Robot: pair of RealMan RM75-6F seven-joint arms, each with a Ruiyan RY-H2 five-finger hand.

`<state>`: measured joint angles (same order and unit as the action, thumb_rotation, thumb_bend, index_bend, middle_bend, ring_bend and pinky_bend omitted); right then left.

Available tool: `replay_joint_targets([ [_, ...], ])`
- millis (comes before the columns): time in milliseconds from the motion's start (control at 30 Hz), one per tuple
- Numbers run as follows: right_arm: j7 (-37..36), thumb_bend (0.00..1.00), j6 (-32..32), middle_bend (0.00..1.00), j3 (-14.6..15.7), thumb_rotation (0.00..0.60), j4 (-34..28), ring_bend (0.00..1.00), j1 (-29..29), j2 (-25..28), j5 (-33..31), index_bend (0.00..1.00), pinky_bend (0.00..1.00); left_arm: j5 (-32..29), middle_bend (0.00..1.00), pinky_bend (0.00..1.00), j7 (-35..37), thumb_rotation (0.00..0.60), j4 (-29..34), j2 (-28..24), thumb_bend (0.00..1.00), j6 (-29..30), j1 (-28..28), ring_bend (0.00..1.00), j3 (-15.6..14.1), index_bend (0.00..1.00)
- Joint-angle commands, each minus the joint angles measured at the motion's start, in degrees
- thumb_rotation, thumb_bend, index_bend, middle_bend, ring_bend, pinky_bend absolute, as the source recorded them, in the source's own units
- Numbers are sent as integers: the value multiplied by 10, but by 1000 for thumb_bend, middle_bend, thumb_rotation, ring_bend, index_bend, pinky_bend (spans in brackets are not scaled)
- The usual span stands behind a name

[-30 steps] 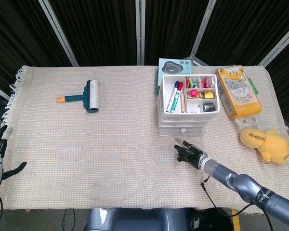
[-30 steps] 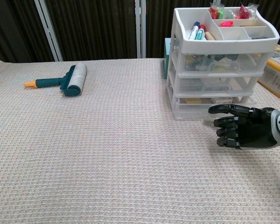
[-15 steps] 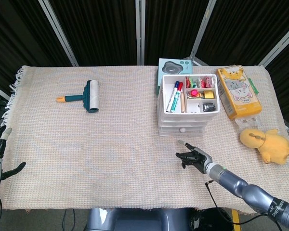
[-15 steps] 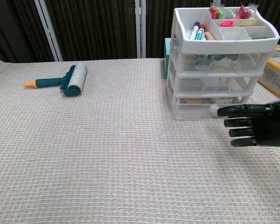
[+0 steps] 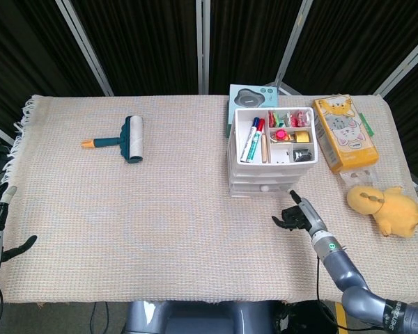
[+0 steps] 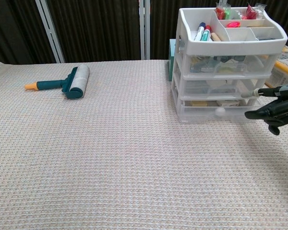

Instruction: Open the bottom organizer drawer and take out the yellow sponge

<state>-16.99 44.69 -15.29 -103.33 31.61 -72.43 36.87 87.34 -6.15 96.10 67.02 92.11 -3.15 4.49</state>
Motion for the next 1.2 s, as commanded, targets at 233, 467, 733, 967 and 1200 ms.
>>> replay_joint_targets([
  [233,24,260,-3,848,8,600,28,836,25,-26,-43,170,688,-1,0,0,-2,600,-1,1,68,-2,-1,0,1,0],
  [467,21,259,-15,848,1,600,42,836,33,-41,-51,170,688,-2,0,0,1,600,-2,1,68,-2,-1,0,2,0],
  [733,22,260,-17,848,-3,600,51,836,40,-55,-59,172,688,-5,0,0,3,600,-4,0,68,-6,-2,0,3,0],
  [967,28,260,-16,848,-14,600,67,836,58,-70,-88,231,688,-5,0,0,6,600,-4,-1,68,-6,-2,0,4,0],
  [1200,34,260,-11,848,-19,600,83,836,69,-90,-103,341,688,-5,0,0,10,600,-4,-2,68,-11,-4,0,2,0],
])
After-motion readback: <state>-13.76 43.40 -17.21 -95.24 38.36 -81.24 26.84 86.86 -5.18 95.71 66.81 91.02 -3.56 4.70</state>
